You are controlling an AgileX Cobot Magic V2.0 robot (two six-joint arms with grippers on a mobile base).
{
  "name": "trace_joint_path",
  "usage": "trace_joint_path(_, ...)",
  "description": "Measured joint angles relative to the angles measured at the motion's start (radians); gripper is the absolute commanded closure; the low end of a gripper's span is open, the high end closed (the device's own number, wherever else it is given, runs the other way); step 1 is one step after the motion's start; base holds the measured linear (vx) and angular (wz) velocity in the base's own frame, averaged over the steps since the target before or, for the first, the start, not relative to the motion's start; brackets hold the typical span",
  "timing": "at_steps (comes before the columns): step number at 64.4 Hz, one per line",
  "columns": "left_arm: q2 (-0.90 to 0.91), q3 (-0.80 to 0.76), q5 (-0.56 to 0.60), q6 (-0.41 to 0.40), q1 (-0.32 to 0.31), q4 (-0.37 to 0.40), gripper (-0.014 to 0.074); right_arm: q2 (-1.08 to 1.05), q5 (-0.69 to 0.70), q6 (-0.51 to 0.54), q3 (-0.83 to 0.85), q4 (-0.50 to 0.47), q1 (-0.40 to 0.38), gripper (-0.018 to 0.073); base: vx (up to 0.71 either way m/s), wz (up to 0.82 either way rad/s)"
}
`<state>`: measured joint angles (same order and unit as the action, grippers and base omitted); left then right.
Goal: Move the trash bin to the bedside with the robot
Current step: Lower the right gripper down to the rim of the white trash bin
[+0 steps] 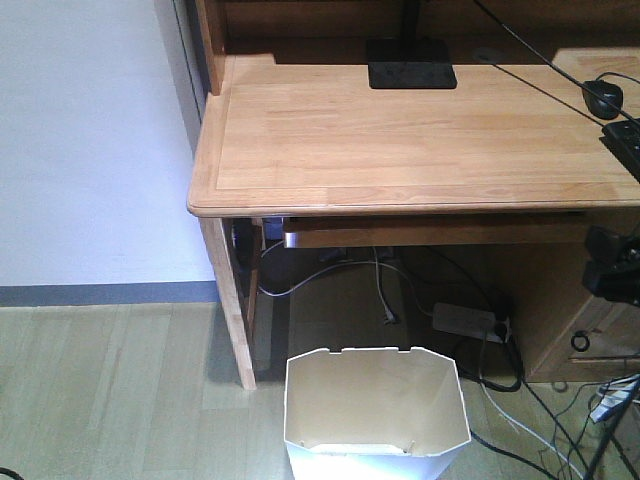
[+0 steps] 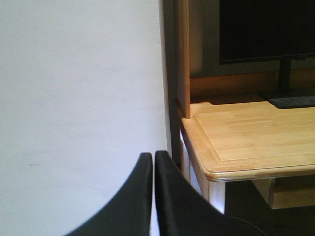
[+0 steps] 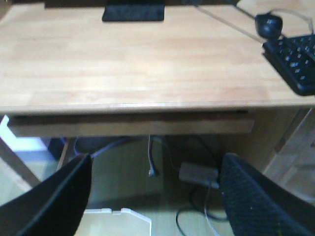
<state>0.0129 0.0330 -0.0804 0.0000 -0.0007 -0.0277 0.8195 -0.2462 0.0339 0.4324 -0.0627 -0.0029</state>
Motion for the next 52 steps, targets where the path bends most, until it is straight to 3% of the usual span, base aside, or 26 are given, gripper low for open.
trace_joint_path(19, 0.000, 0.000, 0.000, 0.000, 0.000, 0.000, 0.0603, 0.289, -0.171, 0.010, 0.160, 0.000, 0.000, 0.0041, 0.00, 0.00)
trace_joint_path(39, 0.000, 0.000, 0.000, 0.000, 0.000, 0.000, 0.0603, 0.630, -0.171, 0.039, 0.261, -0.006, 0.000, 0.0049, 0.00, 0.00)
trace_joint_path(52, 0.000, 0.000, 0.000, 0.000, 0.000, 0.000, 0.0603, 0.885, -0.149, 0.104, 0.337, -0.080, 0.000, 0.0049, 0.00, 0.00)
